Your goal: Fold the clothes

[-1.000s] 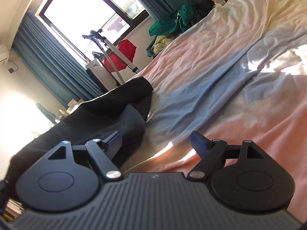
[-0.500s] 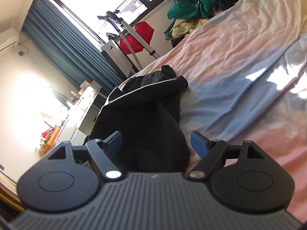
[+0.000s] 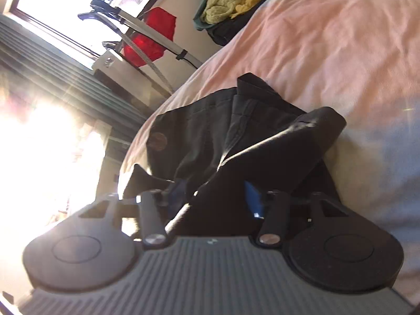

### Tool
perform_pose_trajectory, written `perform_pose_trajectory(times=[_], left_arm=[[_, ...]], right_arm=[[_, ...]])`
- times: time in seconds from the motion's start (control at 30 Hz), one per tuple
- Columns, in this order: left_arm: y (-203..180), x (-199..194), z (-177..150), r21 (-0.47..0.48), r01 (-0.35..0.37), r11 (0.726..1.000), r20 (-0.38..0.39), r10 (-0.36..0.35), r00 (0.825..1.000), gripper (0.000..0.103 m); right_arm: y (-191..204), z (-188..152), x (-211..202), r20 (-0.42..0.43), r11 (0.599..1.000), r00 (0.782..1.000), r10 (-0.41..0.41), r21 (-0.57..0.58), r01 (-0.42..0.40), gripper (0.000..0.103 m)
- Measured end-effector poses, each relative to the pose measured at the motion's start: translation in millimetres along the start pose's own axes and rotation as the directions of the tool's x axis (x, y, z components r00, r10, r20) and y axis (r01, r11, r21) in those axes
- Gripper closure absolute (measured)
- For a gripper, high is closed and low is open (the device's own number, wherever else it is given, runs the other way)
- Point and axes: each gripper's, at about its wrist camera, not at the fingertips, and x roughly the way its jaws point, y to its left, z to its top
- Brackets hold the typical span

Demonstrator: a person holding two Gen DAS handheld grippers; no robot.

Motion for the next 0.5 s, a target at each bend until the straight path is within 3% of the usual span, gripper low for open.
perform_pose_trajectory(times=[0.03, 0.1, 0.3, 0.5], left_arm=[[1.4, 0.1, -0.3, 0.004, 0.004, 1.0, -0.002, -0.004, 1.0, 0.096], [0.5, -2.4, -0.6, 0.024, 0.004, 1.0, 0.003, -0.004, 1.0, 0.096], [-5.7, -14.8, -3.4, 0.071, 0.047, 0.996, 0.023, -0.048, 0.999, 0.097], [2.8, -17.8, -8.2, 0.066, 0.076, 0.995, -0.008, -0.076, 0.997, 0.097]], right_arm=[[0.0, 1.3, 1.6, 0.014, 0.999, 0.999, -0.04, -0.008, 0.04, 0.094], [-1.4, 6.5, -9.2, 0.059, 0.999, 0.997, -0.04, -0.034, 0.042, 0.097], [-20.1, 34.5, -92.7, 0.206, 0.993, 0.978, -0.032, -0.106, 0.055, 0.098], [-109.5, 47.7, -212.4, 0.417, 0.994, 0.904, -0.092, -0.023, 0.111, 0.098]])
